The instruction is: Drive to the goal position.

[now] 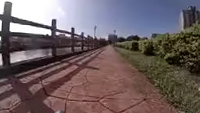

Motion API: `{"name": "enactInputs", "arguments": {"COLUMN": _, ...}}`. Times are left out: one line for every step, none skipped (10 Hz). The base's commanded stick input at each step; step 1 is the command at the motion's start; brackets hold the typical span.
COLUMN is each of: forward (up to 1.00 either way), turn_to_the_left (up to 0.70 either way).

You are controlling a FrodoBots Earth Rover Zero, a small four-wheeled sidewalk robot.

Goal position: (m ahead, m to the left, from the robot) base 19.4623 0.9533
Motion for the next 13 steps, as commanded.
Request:
{"name": "enactInputs", "arguments": {"forward": 0.5, "turn_to_the_left": 0.0}}
{"name": "enactInputs", "arguments": {"forward": 0.5, "turn_to_the_left": 0.0}}
{"name": "enactInputs", "arguments": {"forward": 0.5, "turn_to_the_left": 0.0}}
{"name": "enactInputs", "arguments": {"forward": 0.5, "turn_to_the_left": 0.0}}
{"name": "enactInputs", "arguments": {"forward": 0.5, "turn_to_the_left": 0.0}}
{"name": "enactInputs", "arguments": {"forward": 0.5, "turn_to_the_left": 0.0}}
{"name": "enactInputs", "arguments": {"forward": 0.5, "turn_to_the_left": 0.0}}
{"name": "enactInputs", "arguments": {"forward": 0.5, "turn_to_the_left": 0.0}}
{"name": "enactInputs", "arguments": {"forward": 0.5, "turn_to_the_left": 0.0}}
{"name": "enactInputs", "arguments": {"forward": 0.5, "turn_to_the_left": 0.0}}
{"name": "enactInputs", "arguments": {"forward": 0.5, "turn_to_the_left": 0.0}}
{"name": "enactInputs", "arguments": {"forward": 0.5, "turn_to_the_left": 0.0}}
{"name": "enactInputs", "arguments": {"forward": 0.5, "turn_to_the_left": 0.0}}
